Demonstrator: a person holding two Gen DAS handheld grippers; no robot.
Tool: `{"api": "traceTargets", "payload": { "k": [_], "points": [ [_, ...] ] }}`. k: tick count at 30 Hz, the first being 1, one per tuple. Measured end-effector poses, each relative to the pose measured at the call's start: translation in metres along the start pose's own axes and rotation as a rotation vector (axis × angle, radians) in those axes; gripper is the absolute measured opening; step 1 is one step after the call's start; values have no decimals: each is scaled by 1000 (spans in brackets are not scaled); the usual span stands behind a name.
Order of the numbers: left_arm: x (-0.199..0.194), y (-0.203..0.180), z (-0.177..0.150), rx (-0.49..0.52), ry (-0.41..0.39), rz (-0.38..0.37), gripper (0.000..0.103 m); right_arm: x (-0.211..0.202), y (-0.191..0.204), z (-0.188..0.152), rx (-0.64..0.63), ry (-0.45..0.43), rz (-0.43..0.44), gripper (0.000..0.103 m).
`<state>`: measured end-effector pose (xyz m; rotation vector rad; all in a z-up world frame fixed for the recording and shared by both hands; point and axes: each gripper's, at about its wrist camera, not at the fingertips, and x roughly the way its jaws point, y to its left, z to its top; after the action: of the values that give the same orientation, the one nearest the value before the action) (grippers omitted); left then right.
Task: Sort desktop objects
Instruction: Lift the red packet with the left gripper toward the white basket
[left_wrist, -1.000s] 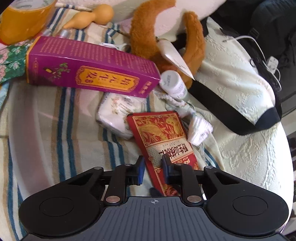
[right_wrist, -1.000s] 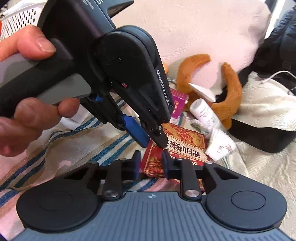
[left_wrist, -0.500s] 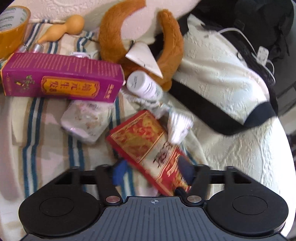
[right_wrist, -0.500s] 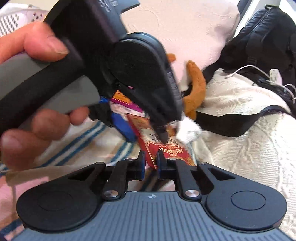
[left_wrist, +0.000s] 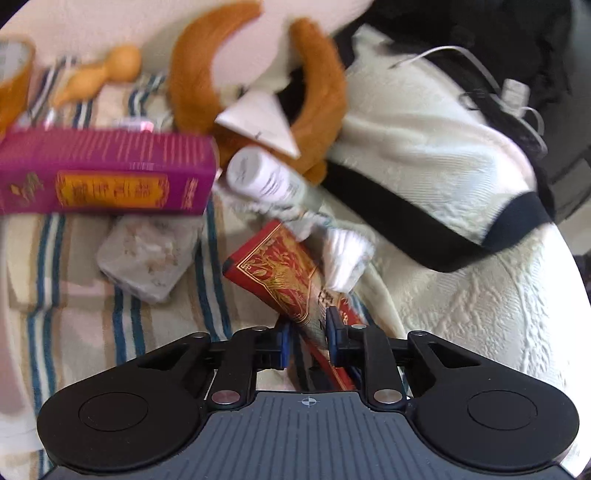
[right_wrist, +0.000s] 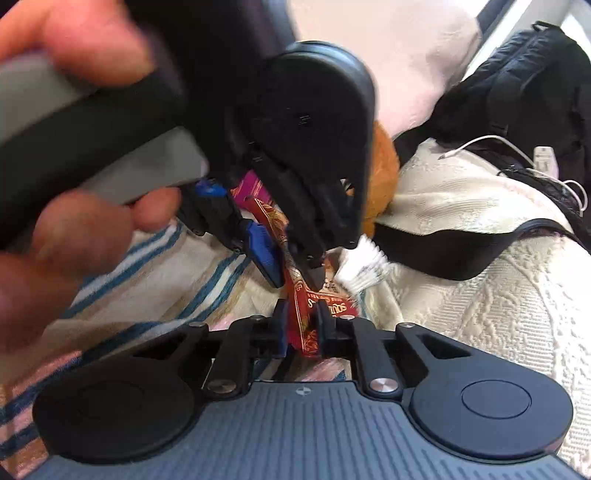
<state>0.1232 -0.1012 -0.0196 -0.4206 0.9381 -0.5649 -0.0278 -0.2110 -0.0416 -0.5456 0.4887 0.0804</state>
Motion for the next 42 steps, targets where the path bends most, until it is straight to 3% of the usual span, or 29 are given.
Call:
{"api": "traceTargets", "payload": {
  "k": [9, 26, 33, 42],
  "points": [
    [-71, -33, -26, 180, -112, 97, 15, -59, 8, 14, 76, -93, 67, 13],
    [-254, -5, -66, 284, -343, 320, 15, -158, 90, 76, 82, -295, 280, 14],
    [-297, 22, -58, 263, -407, 383, 15, -165, 124, 111, 44, -334, 327, 14],
    [-328, 48, -22, 263, -475, 487, 15, -152, 147, 162, 43, -387, 395, 14]
  ]
}}
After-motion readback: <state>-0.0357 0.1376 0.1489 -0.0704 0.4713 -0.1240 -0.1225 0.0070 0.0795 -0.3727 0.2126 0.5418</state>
